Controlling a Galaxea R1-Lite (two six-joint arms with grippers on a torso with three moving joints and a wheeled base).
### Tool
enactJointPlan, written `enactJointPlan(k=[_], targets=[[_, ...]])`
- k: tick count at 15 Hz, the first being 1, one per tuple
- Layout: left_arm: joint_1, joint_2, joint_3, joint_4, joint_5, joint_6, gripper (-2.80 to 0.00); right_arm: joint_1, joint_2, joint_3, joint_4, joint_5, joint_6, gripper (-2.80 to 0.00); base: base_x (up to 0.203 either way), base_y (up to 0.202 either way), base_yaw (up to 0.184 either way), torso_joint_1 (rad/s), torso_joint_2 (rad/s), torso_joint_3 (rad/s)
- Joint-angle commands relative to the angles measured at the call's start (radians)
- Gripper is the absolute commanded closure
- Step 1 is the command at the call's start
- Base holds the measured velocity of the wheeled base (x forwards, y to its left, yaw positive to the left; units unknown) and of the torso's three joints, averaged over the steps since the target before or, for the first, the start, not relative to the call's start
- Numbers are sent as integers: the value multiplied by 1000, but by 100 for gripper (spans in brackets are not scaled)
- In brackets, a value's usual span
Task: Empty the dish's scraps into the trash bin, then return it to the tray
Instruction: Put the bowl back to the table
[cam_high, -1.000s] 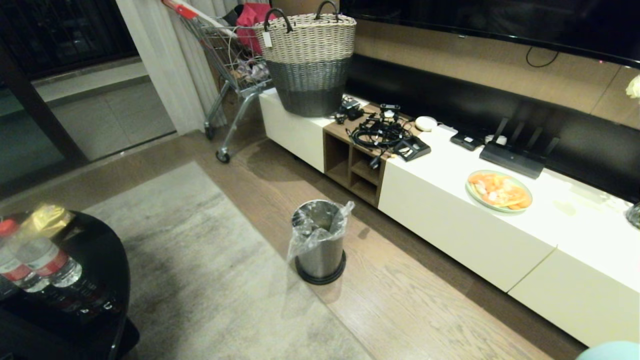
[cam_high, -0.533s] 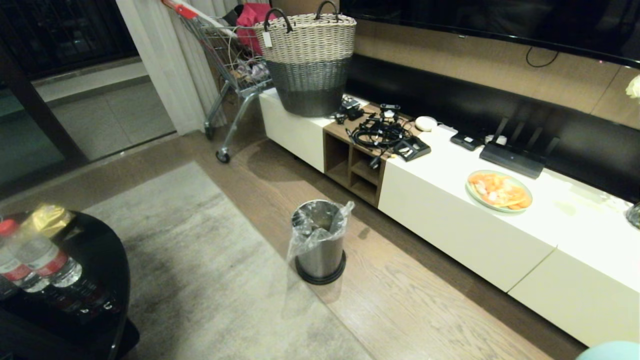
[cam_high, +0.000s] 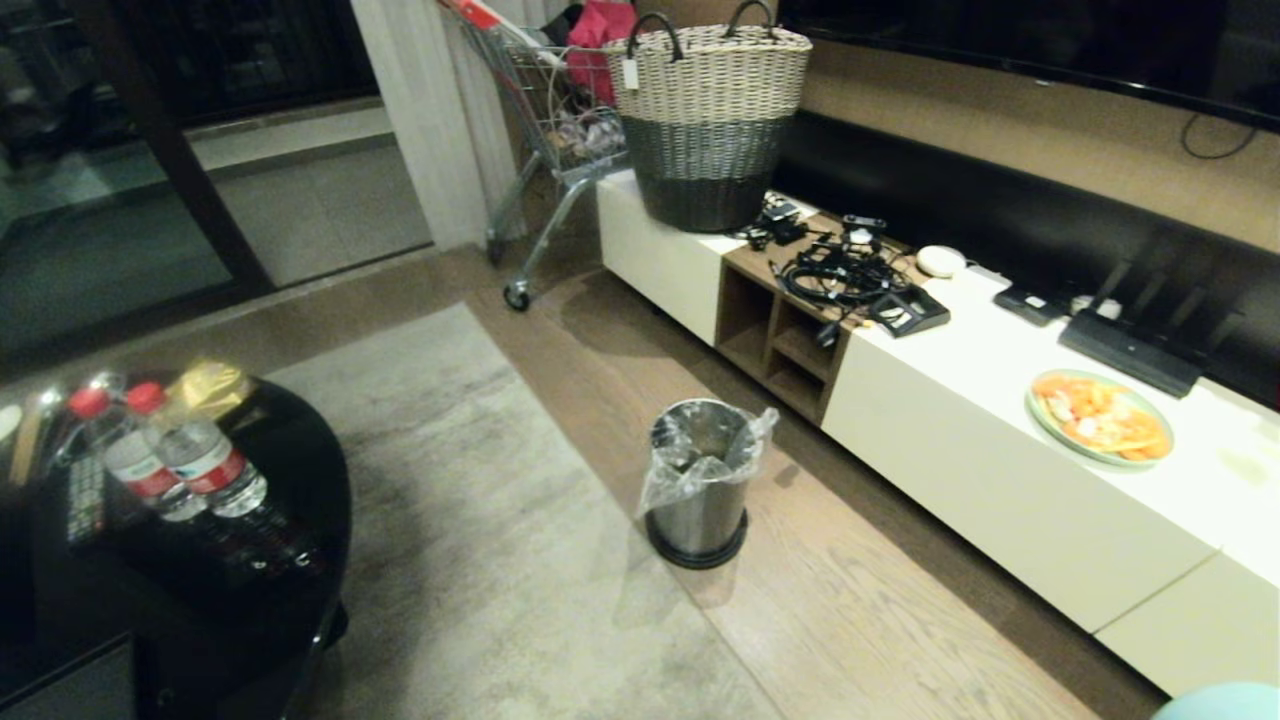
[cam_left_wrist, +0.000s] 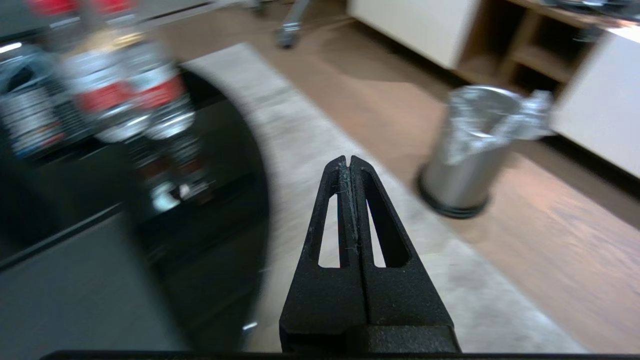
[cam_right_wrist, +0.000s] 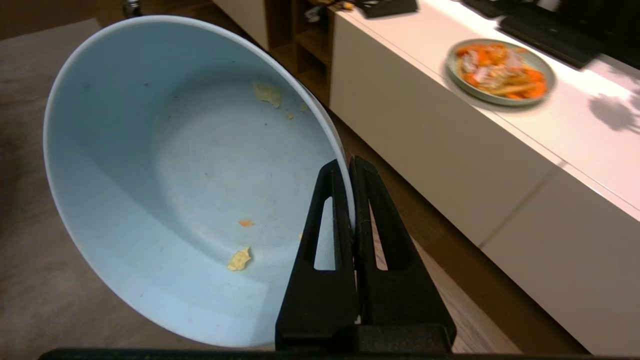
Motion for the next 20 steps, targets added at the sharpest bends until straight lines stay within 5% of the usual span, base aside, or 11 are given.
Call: enactJointPlan(k=[1,20], targets=[[0,0,0,0,0,0,0,1,1,0,0,1,0,0,1,-9,167,2,1,6],[0,0,0,0,2,0,0,1,1,0,-1,2,1,0,-1,-9,168,3,1,4]])
